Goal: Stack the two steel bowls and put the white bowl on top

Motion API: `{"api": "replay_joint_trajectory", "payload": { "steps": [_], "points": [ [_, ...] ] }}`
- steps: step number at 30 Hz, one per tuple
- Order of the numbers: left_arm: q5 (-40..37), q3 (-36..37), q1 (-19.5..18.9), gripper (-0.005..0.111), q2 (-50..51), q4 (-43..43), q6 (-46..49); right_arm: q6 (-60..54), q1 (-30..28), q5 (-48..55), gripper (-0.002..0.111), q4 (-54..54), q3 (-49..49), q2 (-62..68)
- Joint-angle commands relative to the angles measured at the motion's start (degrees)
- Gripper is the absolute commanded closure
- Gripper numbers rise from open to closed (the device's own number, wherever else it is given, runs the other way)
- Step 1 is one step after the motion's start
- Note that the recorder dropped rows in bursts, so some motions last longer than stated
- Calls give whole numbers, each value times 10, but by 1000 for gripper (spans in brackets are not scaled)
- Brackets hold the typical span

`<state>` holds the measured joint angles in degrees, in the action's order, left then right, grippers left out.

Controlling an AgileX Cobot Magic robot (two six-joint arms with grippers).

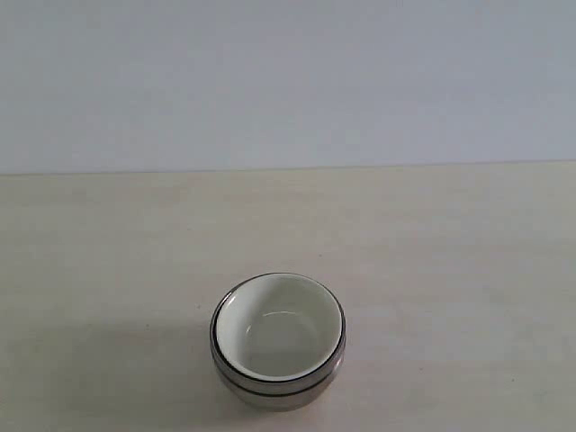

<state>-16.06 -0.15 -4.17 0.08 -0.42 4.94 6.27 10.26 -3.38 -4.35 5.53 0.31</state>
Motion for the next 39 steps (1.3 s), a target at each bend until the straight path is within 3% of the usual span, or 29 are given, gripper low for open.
{"api": "replay_joint_trajectory", "payload": {
  "steps": [1,19,39],
  "points": [
    [2,1,-2,103,-1,-6,0,-15,-5,-16,108,9,-55,-3],
    [2,1,-2,103,-1,-6,0,-84,-5,206,108,50,-55,-3],
    [2,1,-2,103,-1,-6,0,-98,-5,227,108,50,-55,-3]
  ]
}}
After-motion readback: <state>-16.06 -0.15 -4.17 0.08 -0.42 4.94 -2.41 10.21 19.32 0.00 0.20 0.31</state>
